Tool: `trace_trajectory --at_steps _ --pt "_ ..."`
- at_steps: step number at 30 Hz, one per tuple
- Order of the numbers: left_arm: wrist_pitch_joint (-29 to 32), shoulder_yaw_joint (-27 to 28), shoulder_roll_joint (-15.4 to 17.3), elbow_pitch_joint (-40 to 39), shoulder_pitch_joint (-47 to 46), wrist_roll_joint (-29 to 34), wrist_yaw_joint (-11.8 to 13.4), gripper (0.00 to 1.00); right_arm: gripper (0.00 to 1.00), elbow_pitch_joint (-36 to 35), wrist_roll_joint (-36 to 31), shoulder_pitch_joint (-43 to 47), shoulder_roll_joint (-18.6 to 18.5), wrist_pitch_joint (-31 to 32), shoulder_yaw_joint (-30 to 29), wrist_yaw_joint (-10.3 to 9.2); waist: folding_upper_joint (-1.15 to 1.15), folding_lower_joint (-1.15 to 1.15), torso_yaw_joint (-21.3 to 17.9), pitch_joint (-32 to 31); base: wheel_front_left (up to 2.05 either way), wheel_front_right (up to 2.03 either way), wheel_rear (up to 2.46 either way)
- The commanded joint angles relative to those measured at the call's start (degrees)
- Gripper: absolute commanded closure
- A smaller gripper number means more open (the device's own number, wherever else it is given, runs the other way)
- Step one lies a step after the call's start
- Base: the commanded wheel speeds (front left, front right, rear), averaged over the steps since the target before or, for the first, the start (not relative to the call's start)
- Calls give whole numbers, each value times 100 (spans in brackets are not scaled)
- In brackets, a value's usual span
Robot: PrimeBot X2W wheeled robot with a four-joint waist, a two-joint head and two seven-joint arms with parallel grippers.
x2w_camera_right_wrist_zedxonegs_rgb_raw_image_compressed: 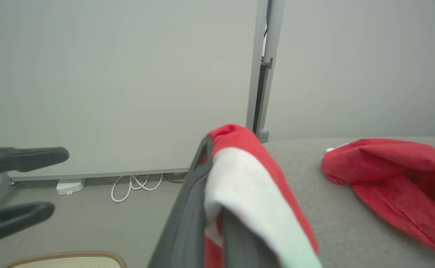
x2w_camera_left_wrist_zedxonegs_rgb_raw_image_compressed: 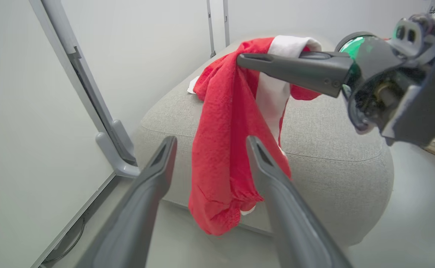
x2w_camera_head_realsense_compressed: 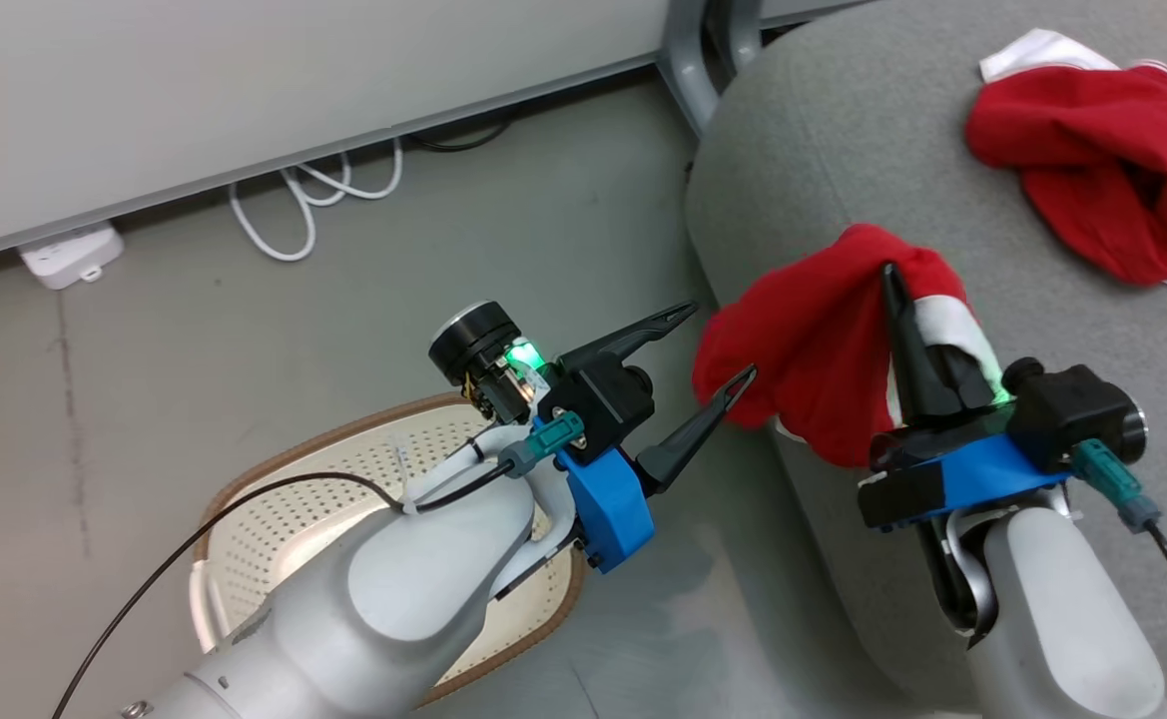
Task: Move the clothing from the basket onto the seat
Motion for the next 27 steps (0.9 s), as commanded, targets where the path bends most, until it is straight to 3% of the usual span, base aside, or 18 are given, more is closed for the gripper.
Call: trace_trajectory --at_steps 1,14,27 --pt "7 -36 35 -16 -65 6 6 0 100 -75 -27 37 21 1 -100 -2 0 0 -202 122 0 0 0" --pt "111 -252 49 -66 -110 20 -58 0 100 -357 -16 338 110 1 -748 -2 0 0 -773 386 0 0 0" --pt "117 -342 82 -82 -124 -19 -31 0 100 -397 15 432 200 1 -853 -2 0 0 -961 502 0 0 0"
